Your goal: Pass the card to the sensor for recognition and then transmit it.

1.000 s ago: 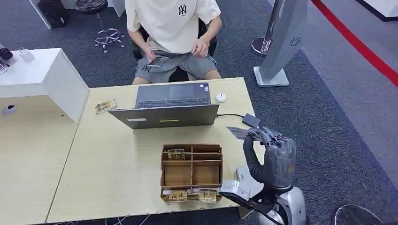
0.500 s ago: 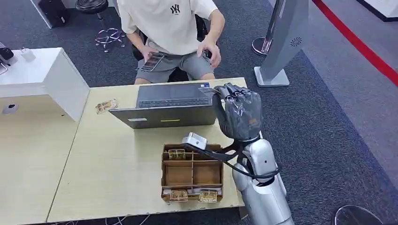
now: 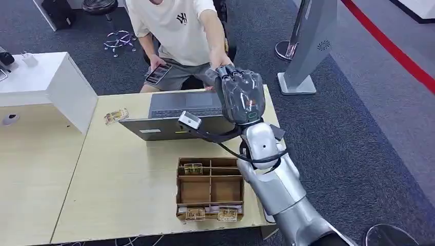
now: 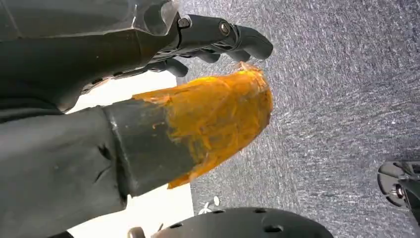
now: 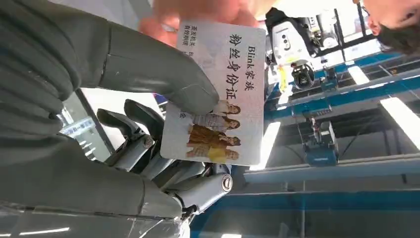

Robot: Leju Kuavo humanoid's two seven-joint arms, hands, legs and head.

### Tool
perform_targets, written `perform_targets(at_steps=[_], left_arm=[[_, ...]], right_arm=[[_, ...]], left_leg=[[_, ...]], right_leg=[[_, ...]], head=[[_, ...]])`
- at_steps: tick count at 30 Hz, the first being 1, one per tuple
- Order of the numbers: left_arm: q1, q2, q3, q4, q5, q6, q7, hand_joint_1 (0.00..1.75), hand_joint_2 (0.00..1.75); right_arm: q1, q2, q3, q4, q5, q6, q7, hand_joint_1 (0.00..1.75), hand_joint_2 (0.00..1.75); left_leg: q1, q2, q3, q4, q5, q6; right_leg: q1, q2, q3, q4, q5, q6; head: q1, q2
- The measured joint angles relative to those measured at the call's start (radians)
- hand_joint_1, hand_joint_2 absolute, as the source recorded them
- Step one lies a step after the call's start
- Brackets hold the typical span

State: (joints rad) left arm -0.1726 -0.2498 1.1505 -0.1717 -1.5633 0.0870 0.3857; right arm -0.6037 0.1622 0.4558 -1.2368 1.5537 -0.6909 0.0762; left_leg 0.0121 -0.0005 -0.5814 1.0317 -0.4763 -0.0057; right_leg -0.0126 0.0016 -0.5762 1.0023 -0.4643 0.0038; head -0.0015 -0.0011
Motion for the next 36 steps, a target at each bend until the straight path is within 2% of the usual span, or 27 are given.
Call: perform_targets(at_steps=[4, 5, 6, 7, 9, 16, 22, 25, 28, 31, 32, 33, 34, 35, 36], left_arm=[[-0.004, -0.007, 0.0, 0.0, 0.006, 0.003, 0.0, 0.0, 0.0], [-0.004, -0.008, 0.0, 0.0, 0.009, 0.003, 0.0, 0.0, 0.0], [-0.004, -0.01, 0.0, 0.0, 0.011, 0.003, 0.0, 0.0, 0.0], [-0.004, -0.011, 0.0, 0.0, 0.015, 0.005, 0.0, 0.0, 0.0], [-0.004, -0.012, 0.0, 0.0, 0.018, 0.006, 0.0, 0.0, 0.0], [-0.004, -0.019, 0.0, 0.0, 0.026, 0.009, 0.0, 0.0, 0.0], [-0.003, -0.02, 0.0, 0.0, 0.032, 0.015, -0.001, 0.0, 0.0], [0.002, -0.02, 0.002, 0.0, 0.036, 0.016, -0.008, 0.0, 0.0], [0.01, -0.019, 0.004, 0.0, 0.041, 0.021, -0.018, 0.0, 0.0], [0.018, -0.018, 0.008, 0.0, 0.047, 0.022, -0.021, 0.0, 0.0], [0.02, -0.018, 0.01, 0.0, 0.049, 0.022, -0.021, 0.0, 0.0], [0.023, -0.017, 0.013, 0.0, 0.051, 0.022, -0.023, 0.0, 0.0], [0.028, -0.016, 0.016, 0.0, 0.053, 0.023, -0.027, 0.0, 0.0], [0.032, -0.014, 0.019, 0.0, 0.053, 0.023, -0.03, 0.0, 0.0], [0.034, -0.012, 0.021, 0.0, 0.053, 0.023, -0.03, 0.0, 0.0]], right_arm=[[-0.057, -0.037, 0.085, 0.055, 0.0, 0.0, 0.084, 1.75, 1.75], [-0.068, -0.046, 0.103, 0.066, 0.0, 0.0, 0.099, 1.54, 1.75], [-0.078, -0.054, 0.119, 0.075, 0.0, 0.0, 0.117, 0.99, 1.75], [-0.088, -0.063, 0.136, 0.085, 0.0, 0.0, 0.141, 0.0, 1.75], [-0.109, -0.077, 0.177, 0.116, 0.0, 0.0, 0.186, 0.0, 1.75], [-0.124, -0.104, 0.237, 0.154, 0.0, 0.0, 0.218, 0.0, 1.75], [-0.071, -0.125, 0.251, 0.056, 0.0, -0.002, 0.222, 0.0, 1.75], [0.007, -0.127, 0.232, -0.069, 0.0, -0.002, 0.164, 0.0, 1.75], [0.114, -0.115, 0.189, -0.209, -0.003, -0.003, 0.045, 0.0, 1.75], [0.212, -0.096, 0.158, -0.316, -0.021, -0.004, -0.032, 0.0, 1.75], [0.25, -0.089, 0.14, -0.357, -0.04, -0.004, -0.071, 0.0, 1.75], [0.306, -0.073, 0.117, -0.407, -0.067, -0.004, -0.137, 0.0, 1.75], [0.361, -0.055, 0.093, -0.446, -0.091, -0.004, -0.204, 0.35, 1.75], [0.401, -0.039, 0.071, -0.475, -0.108, -0.003, -0.251, 1.47, 1.75], [0.423, -0.03, 0.058, -0.491, -0.116, -0.003, -0.288, 1.55, 1.75]], left_leg=[[0.0, -0.001, 0.0, 0.0, 0.0, 0.0], [0.0, -0.001, 0.0, 0.0, 0.0, 0.0], [0.0, 0.0, 0.0, 0.0, 0.0, 0.0], [0.0, 0.0, 0.0, 0.0, 0.0, 0.0], [0.0, 0.0, 0.0, 0.0, 0.0, 0.0], [0.0, 0.0, 0.0, 0.0, 0.0, 0.0], [0.0, -0.001, -0.001, 0.0, 0.0, 0.0], [0.0, -0.001, -0.001, 0.0, 0.0, 0.0], [0.0, -0.002, -0.002, 0.0, -0.001, 0.001], [0.0, -0.002, -0.002, 0.0, -0.002, 0.0], [0.0, -0.003, -0.002, 0.0, -0.002, 0.0], [0.0, -0.004, -0.003, 0.0, -0.002, 0.0], [0.0, -0.004, -0.003, 0.0, -0.002, 0.0], [0.0, -0.004, -0.004, 0.0, -0.002, 0.0], [0.0, -0.003, -0.004, 0.0, -0.002, 0.0]], right_leg=[[0.0, 0.0, 0.0, 0.0, 0.0, 0.0], [0.0, 0.0, 0.0, 0.0, 0.0, 0.0], [0.0, 0.0, 0.0, 0.0, 0.0, 0.0], [0.0, 0.0, 0.0, 0.0, 0.0, 0.0], [0.0, 0.0, 0.0, 0.0, 0.0, 0.0], [0.0, 0.0, -0.001, 0.0, 0.0, 0.0], [0.0, 0.0, -0.001, 0.0, 0.0, 0.0], [0.0, 0.0, -0.001, 0.0, 0.0, 0.0], [0.0, -0.001, -0.001, 0.0, -0.001, 0.001], [0.0, -0.001, -0.002, 0.0, -0.001, 0.001], [0.0, -0.002, -0.002, -0.001, -0.002, 0.001], [0.0, -0.003, -0.002, -0.001, -0.002, 0.002], [0.0, -0.003, -0.002, -0.001, -0.002, 0.002], [0.0, -0.003, -0.002, -0.001, -0.002, 0.002], [0.0, -0.002, -0.003, -0.001, -0.002, 0.001]], head=[[0.0, 0.0], [0.0, 0.0], [0.0, 0.0], [0.0, 0.0], [0.0, 0.0], [0.0, 0.0], [0.0, 0.0], [0.0, 0.0], [0.0, 0.0], [0.0, 0.0], [0.0, 0.0], [0.0, 0.0], [0.0, 0.0], [0.0, 0.0], [-0.001, 0.0]])
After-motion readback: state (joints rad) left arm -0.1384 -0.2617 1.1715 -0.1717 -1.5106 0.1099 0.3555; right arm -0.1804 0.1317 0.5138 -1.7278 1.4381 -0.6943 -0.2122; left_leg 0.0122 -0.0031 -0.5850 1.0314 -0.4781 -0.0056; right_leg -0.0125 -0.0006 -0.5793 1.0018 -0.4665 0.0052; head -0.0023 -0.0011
